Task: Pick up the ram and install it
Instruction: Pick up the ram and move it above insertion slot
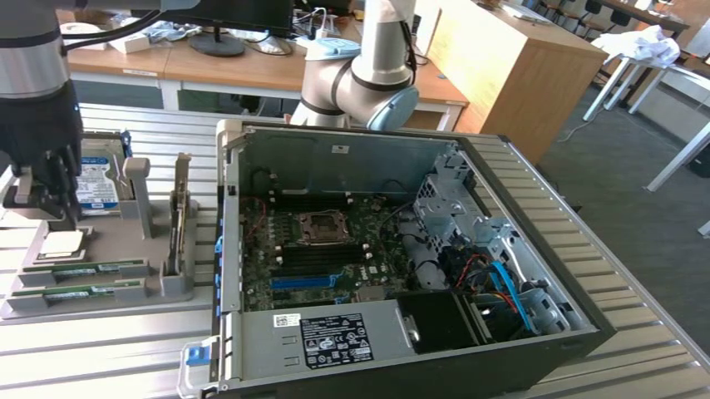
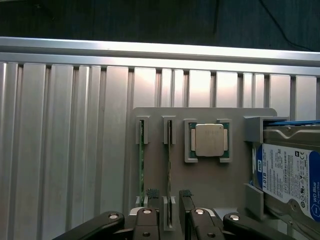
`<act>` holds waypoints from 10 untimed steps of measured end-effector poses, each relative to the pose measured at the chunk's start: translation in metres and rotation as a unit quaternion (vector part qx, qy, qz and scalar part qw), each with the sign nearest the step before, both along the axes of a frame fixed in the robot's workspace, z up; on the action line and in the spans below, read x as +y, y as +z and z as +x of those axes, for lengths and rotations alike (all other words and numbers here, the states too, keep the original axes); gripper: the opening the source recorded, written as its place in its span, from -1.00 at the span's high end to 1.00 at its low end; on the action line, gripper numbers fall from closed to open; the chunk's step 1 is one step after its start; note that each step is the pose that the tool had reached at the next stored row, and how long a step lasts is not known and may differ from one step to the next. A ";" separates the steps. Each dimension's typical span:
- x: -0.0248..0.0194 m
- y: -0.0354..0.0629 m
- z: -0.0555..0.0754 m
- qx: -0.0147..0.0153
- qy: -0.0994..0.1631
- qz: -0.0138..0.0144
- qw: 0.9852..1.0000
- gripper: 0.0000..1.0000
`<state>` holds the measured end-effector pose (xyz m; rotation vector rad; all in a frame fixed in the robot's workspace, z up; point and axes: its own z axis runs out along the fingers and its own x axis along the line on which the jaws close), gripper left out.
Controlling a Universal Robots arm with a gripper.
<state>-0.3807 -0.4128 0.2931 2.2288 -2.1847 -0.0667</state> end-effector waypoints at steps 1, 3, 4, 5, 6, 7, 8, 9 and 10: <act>0.0000 -0.0010 0.000 0.000 0.000 0.000 1.000 0.40; 0.0000 -0.0028 0.000 0.000 0.000 0.000 1.000 0.40; 0.0000 -0.0037 0.000 0.000 0.000 0.000 1.000 0.40; 0.0000 -0.0046 0.000 0.000 0.000 0.000 1.000 0.40; 0.0000 -0.0055 0.000 0.000 0.000 0.000 1.000 0.40; 0.0000 -0.0063 0.000 0.000 0.000 0.000 1.000 0.40; 0.0000 -0.0072 0.000 0.000 0.000 0.000 1.000 0.40; 0.0000 -0.0081 0.000 0.000 0.000 0.000 1.000 0.40; 0.0000 -0.0103 0.000 0.000 0.000 0.000 1.000 0.40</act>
